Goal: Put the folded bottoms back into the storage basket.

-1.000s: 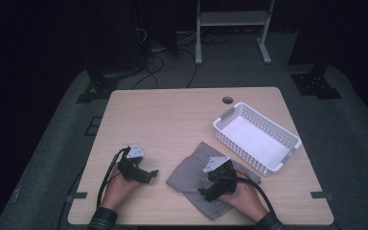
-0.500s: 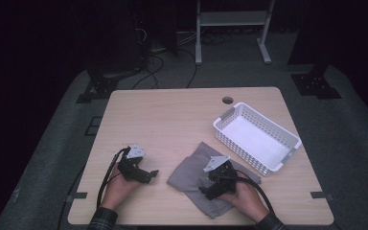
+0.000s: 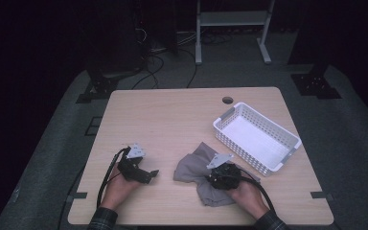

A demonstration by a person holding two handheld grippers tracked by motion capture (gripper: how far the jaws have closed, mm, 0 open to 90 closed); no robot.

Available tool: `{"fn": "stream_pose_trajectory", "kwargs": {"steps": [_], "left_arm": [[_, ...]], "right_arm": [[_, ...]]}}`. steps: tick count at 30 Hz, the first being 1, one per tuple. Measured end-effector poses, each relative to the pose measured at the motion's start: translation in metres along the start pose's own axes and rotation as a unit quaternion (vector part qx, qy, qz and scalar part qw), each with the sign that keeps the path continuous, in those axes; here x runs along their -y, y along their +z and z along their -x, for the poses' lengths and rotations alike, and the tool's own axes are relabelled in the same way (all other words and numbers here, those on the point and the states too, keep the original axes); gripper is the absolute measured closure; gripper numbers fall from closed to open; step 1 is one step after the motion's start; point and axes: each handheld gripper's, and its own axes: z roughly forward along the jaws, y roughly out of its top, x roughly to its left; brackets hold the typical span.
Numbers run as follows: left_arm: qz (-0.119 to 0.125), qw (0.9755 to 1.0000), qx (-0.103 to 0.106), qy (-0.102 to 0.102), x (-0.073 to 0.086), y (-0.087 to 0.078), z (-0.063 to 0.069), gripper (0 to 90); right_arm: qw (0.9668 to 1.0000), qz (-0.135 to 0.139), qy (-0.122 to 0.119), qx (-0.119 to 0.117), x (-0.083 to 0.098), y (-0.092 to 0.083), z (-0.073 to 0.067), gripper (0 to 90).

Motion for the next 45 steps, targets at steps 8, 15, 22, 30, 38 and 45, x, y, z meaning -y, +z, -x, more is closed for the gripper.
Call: {"fn": "stream_pose_trajectory", "kwargs": {"steps": [8,15,22,30,38,45], "left_arm": [[-0.001,1.0000,0.001,0.001,0.000,0.000,0.000,0.0],[0.001,1.0000,0.001,0.001,0.000,0.000,0.000,0.0],[0.001,1.0000,0.001,0.000,0.000,0.000,0.000,0.0],[0.000,1.0000,0.001,0.000,0.000,0.000,0.000,0.0],[-0.002,1.0000,0.002,0.002,0.000,0.000,0.000,0.0],[0.001,1.0000,0.002,0.000,0.000,0.000,0.000,0.0]], "right_arm": [[0.9980,0.014,0.031,-0.053,0.001,-0.006,0.010,64.3],[0.9969,0.029,0.033,-0.066,-0.003,-0.016,0.011,64.4],[0.9956,0.051,0.035,-0.070,-0.009,-0.033,0.013,64.3],[0.9937,0.068,0.040,-0.080,-0.014,-0.049,0.018,64.3],[0.9926,0.086,0.044,-0.074,-0.022,-0.068,0.025,64.3],[0.9911,0.105,0.048,-0.067,-0.025,-0.086,0.033,64.3]]}}
